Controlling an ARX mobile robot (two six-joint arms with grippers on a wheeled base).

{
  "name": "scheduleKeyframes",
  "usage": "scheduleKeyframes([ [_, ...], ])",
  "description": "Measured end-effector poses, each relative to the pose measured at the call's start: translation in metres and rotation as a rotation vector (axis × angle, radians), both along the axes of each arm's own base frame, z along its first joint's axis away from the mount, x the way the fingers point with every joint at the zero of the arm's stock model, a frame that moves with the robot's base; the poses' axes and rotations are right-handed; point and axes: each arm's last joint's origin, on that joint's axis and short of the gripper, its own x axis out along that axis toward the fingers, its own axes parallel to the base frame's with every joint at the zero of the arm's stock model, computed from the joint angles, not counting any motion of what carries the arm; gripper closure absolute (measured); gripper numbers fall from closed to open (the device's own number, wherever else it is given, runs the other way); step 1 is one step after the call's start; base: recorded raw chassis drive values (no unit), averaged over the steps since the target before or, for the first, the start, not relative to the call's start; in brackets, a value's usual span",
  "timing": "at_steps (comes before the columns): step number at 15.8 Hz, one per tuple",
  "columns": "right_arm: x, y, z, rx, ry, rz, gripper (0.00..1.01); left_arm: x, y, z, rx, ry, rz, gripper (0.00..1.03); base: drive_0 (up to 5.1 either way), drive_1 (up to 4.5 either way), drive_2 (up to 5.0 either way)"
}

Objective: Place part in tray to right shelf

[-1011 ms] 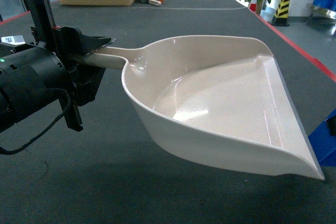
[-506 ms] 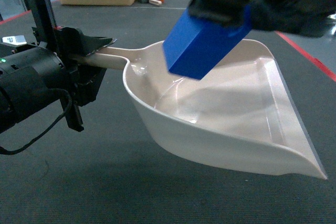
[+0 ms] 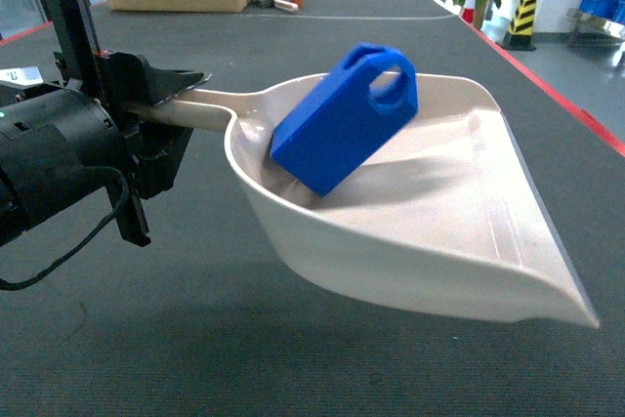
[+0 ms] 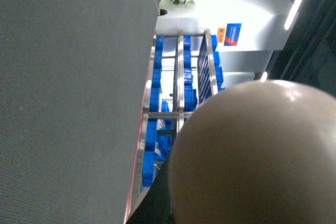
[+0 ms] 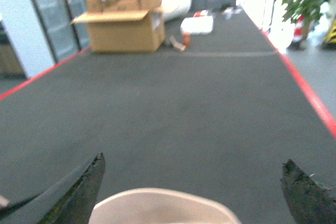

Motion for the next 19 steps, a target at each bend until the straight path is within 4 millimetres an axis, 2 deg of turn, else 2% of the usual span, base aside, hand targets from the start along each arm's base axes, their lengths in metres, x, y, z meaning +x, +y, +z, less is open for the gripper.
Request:
scheduleKeyframes([
  [1,-0.008,-0.015,0.011,-0.008,-0.091,-0.07,0.01,0.0,0.0,0.0,0.002,0.0,-0.001,0.88,0.0,0.0,0.0],
  [2,-0.02,-0.035,0.022,-0.037,-0.208,-0.182,0.04,0.0,0.0,0.0,-0.001,0.0,-0.005,0.89,0.0,0.0,0.0],
  [3,-0.033,-0.055,0.02,-0.075,-0.294,-0.302,0.03,0.0,0.0,0.0,0.0,0.0,-0.005,0.89,0.0,0.0,0.0],
  [5,-0.053,-0.083,-0.005,-0.181,-0.287,-0.374,0.03,0.0,0.0,0.0,0.0,0.0,0.0,0.89,0.0,0.0,0.0],
  [6,-0.055,-0.083,-0.006,-0.197,-0.29,-0.369,0.03,0.0,0.0,0.0,0.001,0.001,0.001,0.89,0.0,0.0,0.0],
  [19,-0.054,-0.081,-0.007,-0.224,-0.292,-0.345,0.03,0.0,0.0,0.0,0.001,0.001,-0.002,0.89,5.0,-2.45,-2.5],
])
